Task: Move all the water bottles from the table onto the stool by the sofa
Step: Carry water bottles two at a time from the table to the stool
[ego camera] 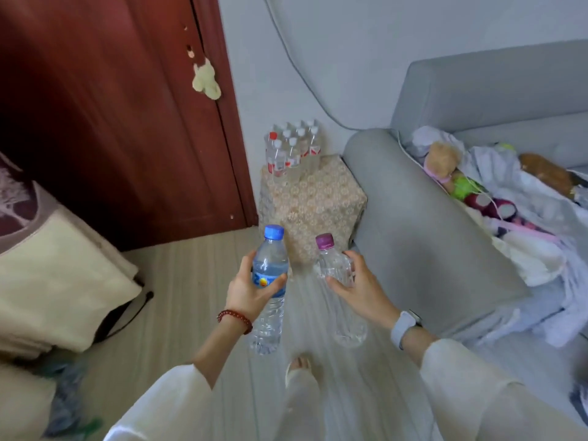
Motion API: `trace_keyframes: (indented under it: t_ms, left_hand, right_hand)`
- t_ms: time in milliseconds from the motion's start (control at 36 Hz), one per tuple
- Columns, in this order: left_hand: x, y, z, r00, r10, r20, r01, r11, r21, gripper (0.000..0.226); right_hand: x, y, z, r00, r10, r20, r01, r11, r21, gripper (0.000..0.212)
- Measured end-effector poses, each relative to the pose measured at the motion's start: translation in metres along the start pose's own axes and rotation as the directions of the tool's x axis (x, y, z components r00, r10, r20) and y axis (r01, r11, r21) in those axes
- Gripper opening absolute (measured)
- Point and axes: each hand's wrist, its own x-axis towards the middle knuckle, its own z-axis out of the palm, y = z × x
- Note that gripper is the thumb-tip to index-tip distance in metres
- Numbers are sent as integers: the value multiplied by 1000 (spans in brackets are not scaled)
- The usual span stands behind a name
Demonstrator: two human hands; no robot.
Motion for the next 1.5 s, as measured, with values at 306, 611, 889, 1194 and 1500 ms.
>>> trace_keyframes:
  t_ms: [306, 611, 889, 1194, 1500]
  left_hand:
    - [257, 50, 51, 997, -26, 76, 24, 999, 21, 67]
    - [454, 43, 148, 993, -81, 92, 68, 988, 136, 78]
    - [581, 3, 257, 980, -194, -48, 199, 968, 150, 67]
    - [634, -27, 311, 970, -233, -70, 243, 936, 254, 67]
    - [634, -15, 289, 982, -190, 2, 177, 918, 355, 69]
  right_hand:
    - [244, -2, -49, 994, 112, 13, -113, 987, 111, 63]
    - [469, 67, -65, 987, 155, 34, -156, 987, 26, 57]
    - [639, 145, -43, 939, 322, 122, -327, 944, 27, 66]
    - [697, 201, -2, 936, 303, 180, -329, 935, 134, 61]
    - [688, 193, -22, 922, 152, 356, -187, 980, 65, 71]
